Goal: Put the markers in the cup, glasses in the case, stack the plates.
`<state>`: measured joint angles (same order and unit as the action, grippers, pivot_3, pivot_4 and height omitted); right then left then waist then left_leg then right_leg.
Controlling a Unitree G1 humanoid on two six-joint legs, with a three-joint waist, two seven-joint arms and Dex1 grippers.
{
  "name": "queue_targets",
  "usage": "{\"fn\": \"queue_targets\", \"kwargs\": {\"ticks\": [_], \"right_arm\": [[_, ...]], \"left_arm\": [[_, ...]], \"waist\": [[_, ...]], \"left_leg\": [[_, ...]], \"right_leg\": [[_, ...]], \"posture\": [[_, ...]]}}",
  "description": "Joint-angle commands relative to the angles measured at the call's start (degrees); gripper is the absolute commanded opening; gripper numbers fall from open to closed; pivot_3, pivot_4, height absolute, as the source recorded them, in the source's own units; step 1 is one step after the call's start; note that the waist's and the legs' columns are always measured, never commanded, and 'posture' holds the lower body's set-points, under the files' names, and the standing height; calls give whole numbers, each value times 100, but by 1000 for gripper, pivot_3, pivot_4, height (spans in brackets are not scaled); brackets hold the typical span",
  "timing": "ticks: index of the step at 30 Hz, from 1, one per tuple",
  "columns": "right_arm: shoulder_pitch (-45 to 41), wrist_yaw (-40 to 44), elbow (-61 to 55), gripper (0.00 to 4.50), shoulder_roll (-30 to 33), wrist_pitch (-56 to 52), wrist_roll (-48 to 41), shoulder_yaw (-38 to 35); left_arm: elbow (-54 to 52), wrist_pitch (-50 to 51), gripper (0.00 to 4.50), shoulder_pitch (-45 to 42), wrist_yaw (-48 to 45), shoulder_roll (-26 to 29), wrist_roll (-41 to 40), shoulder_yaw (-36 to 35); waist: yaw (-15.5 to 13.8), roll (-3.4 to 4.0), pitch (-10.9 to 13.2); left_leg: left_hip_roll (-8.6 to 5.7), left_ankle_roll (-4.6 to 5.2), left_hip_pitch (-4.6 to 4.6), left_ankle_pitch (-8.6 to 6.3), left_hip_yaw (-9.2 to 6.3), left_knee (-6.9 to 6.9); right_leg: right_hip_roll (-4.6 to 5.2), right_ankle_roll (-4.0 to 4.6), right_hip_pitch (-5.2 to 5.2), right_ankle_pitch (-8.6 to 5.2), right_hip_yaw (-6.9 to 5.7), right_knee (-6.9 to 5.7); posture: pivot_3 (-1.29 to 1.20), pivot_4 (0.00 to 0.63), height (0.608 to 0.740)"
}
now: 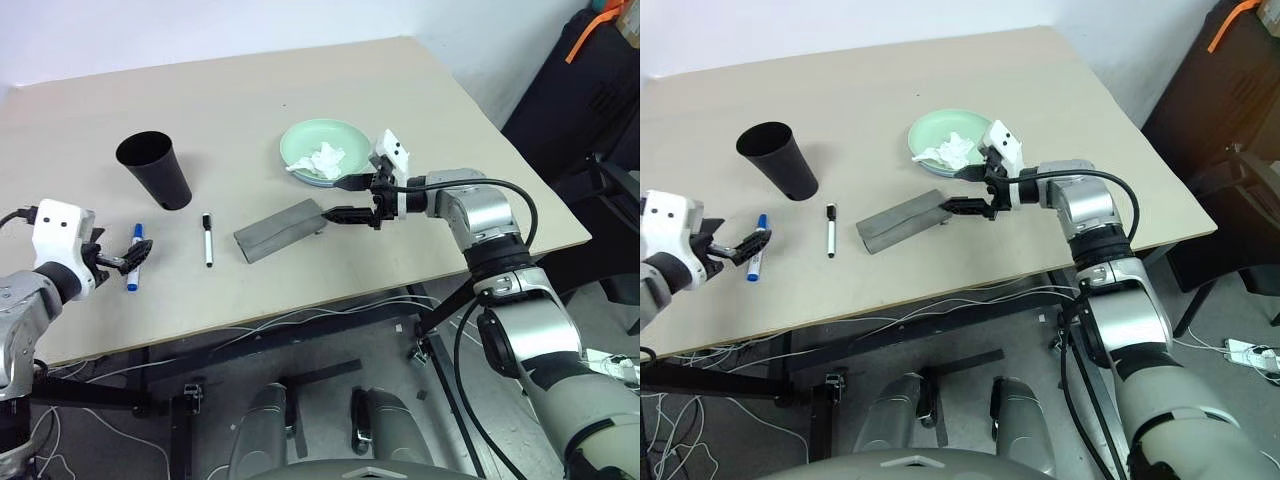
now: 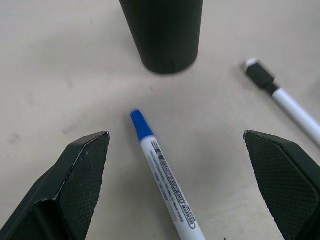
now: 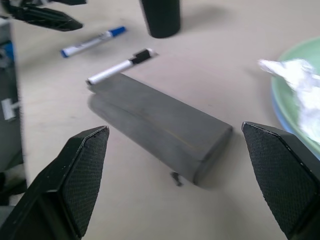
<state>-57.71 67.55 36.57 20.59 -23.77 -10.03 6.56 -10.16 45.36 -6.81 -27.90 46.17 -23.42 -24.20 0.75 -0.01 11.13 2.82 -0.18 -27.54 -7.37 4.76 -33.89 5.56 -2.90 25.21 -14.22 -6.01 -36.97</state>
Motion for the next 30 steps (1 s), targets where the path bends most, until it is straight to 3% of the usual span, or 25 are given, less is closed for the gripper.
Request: {"fn": "queue_targets", "kwargs": {"ticks": [1,11,18,21,30], "right_arm": [[-154,-135,-9,4471,-51,164,21,-33],[10,-392,-63,4471,-14,281,128,-27],[123,-562,-20,4471,31,503,308,23],[153,-601,-53,4500,17,497,300,-12],[255,-690,-126,4500,14,541,255,-62]], "left_arm": [[-10,844,4500,-338,466,44,100,69],[463,2125,4500,-1157,1022,-76,289,602],[1064,2467,4500,-1632,1076,-161,353,795],[1237,2564,3877,-1799,1133,-84,474,907],[1493,2756,818,-1990,1061,70,525,1072]], "waist": [[2,0,0],[-1,-2,0],[-11,-2,-1],[-6,-2,-1],[50,-1,-1]], "left_leg": [[0,0,-4,0,2,0],[0,0,5,2,8,-11],[-1,0,12,2,8,-16],[0,-1,17,3,6,-17],[13,-4,21,4,-2,-15]], "right_leg": [[-1,-5,-6,3,1,0],[-20,-21,-24,11,0,-12],[-19,-24,-33,14,-1,-16],[-18,-23,-37,21,-3,-17],[-18,0,-29,43,0,-16]], "posture": [[0,150,727],[0,150,727],[0,150,727],[0,150,727],[0,150,727]]}}
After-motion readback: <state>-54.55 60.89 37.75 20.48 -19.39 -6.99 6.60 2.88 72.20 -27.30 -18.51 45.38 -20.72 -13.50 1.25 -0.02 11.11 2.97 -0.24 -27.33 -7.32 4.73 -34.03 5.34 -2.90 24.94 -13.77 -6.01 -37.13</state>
